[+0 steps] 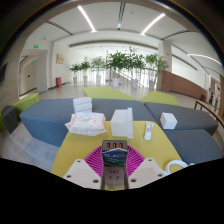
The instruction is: Unplug charger
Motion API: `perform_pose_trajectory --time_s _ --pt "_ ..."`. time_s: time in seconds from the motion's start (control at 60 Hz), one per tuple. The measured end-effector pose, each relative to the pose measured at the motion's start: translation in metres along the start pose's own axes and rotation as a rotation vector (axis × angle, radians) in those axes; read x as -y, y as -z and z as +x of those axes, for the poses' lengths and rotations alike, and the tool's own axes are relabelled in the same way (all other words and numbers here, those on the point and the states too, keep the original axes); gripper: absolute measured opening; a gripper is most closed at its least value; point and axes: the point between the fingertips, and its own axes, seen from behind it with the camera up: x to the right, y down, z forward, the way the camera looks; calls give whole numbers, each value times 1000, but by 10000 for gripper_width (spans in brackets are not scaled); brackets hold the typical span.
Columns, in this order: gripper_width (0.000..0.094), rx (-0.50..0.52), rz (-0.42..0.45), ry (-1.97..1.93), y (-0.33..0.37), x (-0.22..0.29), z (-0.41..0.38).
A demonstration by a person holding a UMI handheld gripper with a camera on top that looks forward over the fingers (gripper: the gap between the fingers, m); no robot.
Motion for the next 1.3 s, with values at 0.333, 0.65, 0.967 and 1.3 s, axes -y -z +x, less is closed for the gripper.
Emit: perform_pose_trajectory --time_s 0.333,0.65,0.967,1.3 --pt "184 -45 137 -5 33 68 22" --pt "199 -73 3 -49 79 45 86" --pt "254 -78 -270 -30 56 -91 115" --pt "833 -33 -257 -9 61 -62 113"
